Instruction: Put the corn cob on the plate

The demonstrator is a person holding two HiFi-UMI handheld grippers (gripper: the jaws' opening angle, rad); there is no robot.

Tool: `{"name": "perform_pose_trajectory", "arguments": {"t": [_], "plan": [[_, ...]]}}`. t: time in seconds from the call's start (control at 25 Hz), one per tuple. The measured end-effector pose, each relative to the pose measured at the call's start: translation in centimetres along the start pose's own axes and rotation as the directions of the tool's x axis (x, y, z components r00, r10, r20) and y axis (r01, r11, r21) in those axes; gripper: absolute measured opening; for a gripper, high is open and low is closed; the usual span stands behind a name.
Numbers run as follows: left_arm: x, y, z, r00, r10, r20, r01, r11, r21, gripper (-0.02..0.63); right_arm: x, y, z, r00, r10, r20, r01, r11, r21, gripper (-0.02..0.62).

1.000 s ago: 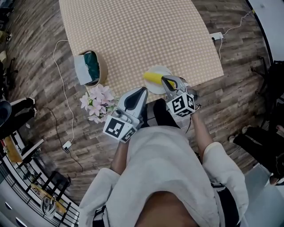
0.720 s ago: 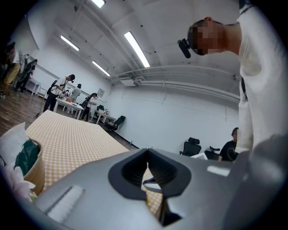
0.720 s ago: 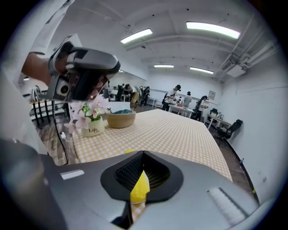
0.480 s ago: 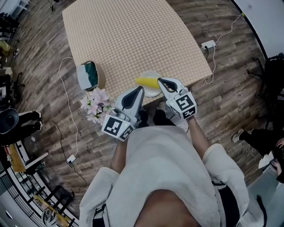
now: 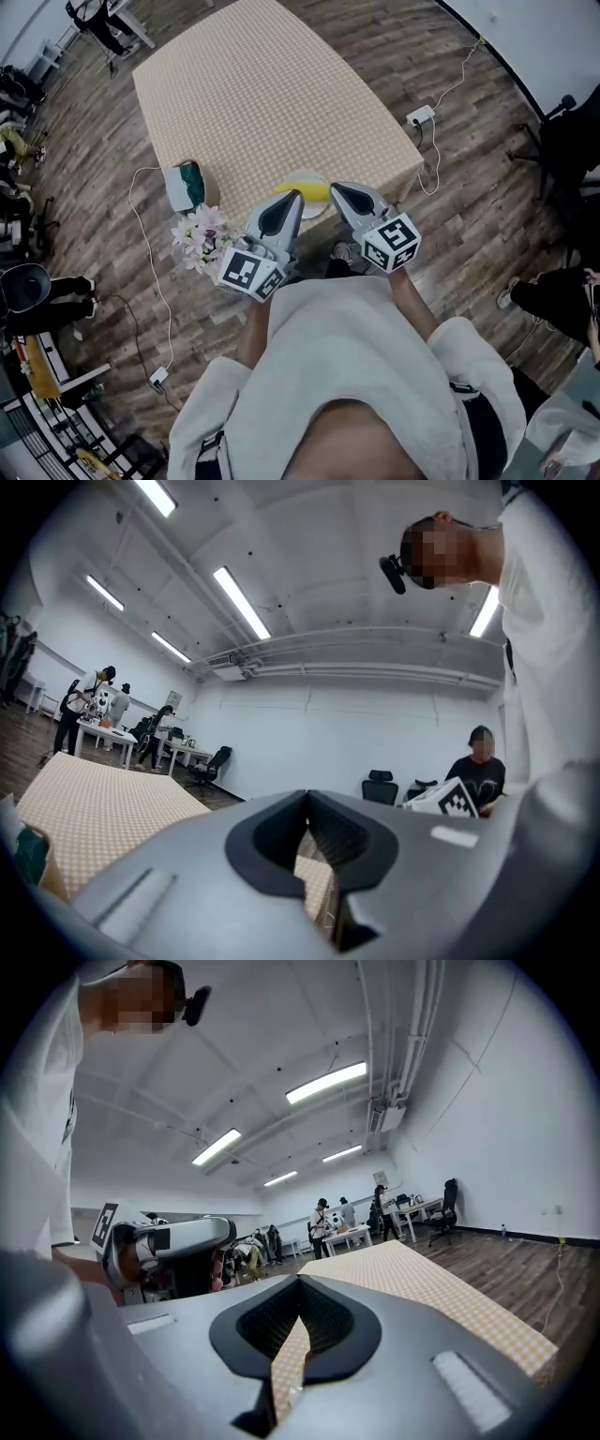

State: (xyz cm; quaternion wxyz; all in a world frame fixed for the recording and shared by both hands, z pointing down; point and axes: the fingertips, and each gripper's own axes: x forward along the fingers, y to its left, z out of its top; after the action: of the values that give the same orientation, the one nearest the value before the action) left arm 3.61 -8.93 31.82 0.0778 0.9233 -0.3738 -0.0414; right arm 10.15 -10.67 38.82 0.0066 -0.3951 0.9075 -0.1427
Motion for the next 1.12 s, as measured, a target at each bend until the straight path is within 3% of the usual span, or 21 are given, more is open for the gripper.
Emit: {"name": "perform_pose_trajectory", "arguments": {"t": [0.24,0.52,0.76,1.12], "plan": [[-2.8,-2.1,0.9,0.998,-0.059,0.01,0.059,0.998,0.028,0.008,-2.3,4.2,0.1,0.999,-0.039,0.019,0.04,0.998,-0.048,-0.002],[-12.9,-2.4,0.7,0.995,-0.102,-0.009,0.103,0.994,0.046,0.008,-2.9,13.1,-1.6,0.993,-0.106,0.052,0.109,0.993,-0.055,-0.003],[-20.2,-3.1,-0.2,0.986,-0.159,-0.041,0.159,0.987,0.003,0.008,-3.1,21.2,-4.2,0.985,-0.169,0.033,0.17,0.983,-0.066,-0.003],[-23.2,-5.4,-1.1,0.976,-0.213,-0.047,0.213,0.977,-0.015,0.008,-5.4,24.2,-5.4,0.972,-0.232,0.027,0.233,0.97,-0.073,-0.003]]}}
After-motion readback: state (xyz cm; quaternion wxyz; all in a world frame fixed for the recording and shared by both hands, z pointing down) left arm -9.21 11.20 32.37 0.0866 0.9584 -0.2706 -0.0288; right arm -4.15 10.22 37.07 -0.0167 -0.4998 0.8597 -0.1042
